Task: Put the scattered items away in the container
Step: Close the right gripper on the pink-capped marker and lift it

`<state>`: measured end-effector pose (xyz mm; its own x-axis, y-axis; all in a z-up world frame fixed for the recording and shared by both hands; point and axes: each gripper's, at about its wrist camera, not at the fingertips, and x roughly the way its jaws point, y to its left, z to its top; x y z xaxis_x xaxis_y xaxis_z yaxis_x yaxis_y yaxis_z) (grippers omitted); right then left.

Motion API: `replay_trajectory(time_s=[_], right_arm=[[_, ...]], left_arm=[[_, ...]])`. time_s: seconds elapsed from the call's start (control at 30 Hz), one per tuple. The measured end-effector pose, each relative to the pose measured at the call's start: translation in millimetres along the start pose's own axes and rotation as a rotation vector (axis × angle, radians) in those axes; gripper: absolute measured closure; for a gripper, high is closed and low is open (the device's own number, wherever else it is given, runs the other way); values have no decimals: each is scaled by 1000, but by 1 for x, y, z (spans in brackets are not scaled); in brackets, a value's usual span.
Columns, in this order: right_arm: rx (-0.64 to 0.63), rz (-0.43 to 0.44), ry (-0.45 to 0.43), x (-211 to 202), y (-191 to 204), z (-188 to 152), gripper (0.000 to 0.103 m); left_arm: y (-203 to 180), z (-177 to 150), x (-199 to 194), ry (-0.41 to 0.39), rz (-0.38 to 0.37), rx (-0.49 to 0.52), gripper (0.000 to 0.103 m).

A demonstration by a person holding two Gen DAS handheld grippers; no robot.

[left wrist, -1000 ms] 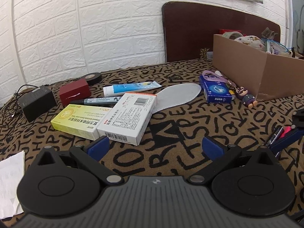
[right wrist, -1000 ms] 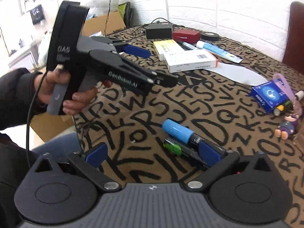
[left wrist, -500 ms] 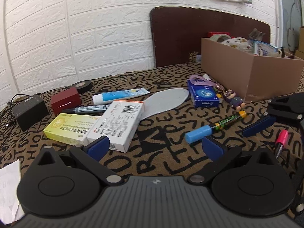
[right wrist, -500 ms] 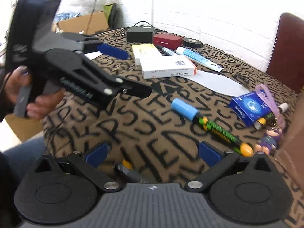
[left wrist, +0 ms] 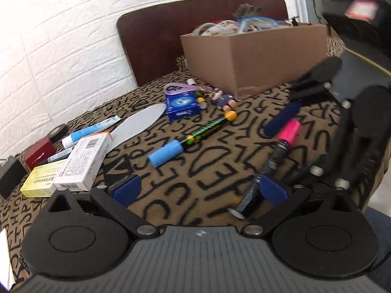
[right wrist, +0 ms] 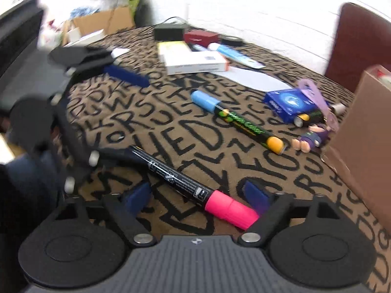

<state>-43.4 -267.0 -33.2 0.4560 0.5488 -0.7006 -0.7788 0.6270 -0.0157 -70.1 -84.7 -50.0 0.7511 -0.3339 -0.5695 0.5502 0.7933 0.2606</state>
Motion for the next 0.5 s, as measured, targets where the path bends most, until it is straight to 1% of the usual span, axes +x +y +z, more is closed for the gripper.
replay_trajectory(time_s=[0.03, 0.07, 0.1, 0.13, 0.17, 0.2, 0.27, 0.3, 0.33, 0.43, 0.5], right_arm=[[27, -10, -8, -1, -1, 0, 31], [51, -23, -13, -1, -1, -1, 39], [67, -33, -17, -2, 0, -1, 43], [78, -38, -19, -3, 1, 0, 48], [89, -44, -21, -3, 3, 0, 51], [95, -48, -20, -2, 6, 1, 53], [103, -47, -20, -1, 11, 4, 58], [104, -46, -19, -2, 14, 5, 60], [105, -45, -16, -1, 14, 6, 61], [115, -47, -11, -1, 15, 6, 64], [129, -42, -12, -2, 13, 6, 67]], left_arm=[[-2, -1, 2, 18, 6, -7, 24], [-3, -2, 4, 26, 8, -17, 32], [-3, -3, 5, 25, 6, -27, 41], [-3, -3, 6, 18, 8, -35, 46], [-3, -3, 7, 16, 7, -33, 51], [-3, -1, 9, 17, -3, -25, 59], [-3, 1, 11, 8, -11, 3, 61], [-2, 1, 13, 7, -19, 18, 64], [-1, 2, 14, 1, -36, 26, 72], [4, 4, 18, 4, -79, 13, 78], [4, 3, 20, 1, -95, 28, 80]])
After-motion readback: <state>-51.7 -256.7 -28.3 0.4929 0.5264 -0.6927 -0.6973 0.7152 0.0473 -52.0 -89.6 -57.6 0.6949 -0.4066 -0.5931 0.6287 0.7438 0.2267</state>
